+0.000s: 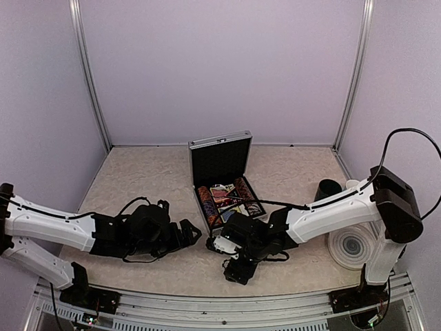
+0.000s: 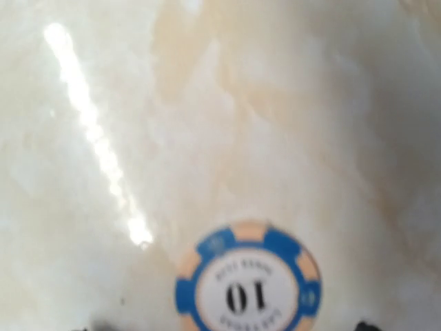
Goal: Pack up texas hold em set
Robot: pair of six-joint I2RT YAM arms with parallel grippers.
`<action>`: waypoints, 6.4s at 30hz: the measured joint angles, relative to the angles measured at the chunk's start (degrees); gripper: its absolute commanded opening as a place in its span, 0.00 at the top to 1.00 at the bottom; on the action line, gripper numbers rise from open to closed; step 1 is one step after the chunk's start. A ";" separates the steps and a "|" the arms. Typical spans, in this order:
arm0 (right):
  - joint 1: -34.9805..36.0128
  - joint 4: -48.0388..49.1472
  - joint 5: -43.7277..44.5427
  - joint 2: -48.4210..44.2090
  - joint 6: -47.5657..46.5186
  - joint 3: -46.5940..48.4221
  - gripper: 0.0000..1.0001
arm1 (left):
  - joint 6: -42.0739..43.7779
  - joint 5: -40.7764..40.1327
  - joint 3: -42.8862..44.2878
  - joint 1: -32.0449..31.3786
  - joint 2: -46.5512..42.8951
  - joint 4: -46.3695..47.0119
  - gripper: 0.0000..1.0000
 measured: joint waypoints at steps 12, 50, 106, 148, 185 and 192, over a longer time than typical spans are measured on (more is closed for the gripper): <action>1.11 -2.60 3.50 4.39 -0.63 5.55 0.39 | -1.53 -5.11 -1.99 -1.18 -7.06 -4.20 0.01; 0.92 -7.63 3.08 5.95 -1.86 9.73 0.40 | -2.82 -7.06 -4.09 -1.77 -10.56 -6.29 0.01; 5.31 -28.57 2.21 14.88 3.08 24.33 0.68 | -0.13 -6.99 -6.10 -2.47 -18.80 -12.33 0.01; 5.57 -32.89 3.82 15.93 3.45 26.47 0.42 | 0.70 -6.78 -7.65 -1.81 -20.68 -13.75 0.01; 3.17 -29.49 13.49 15.30 8.46 29.35 0.22 | 5.18 -4.52 -9.42 0.63 -23.82 -13.35 0.01; -7.58 -28.55 16.15 -5.27 21.49 18.21 0.17 | 10.71 -2.91 -3.80 0.63 -17.68 -14.58 0.01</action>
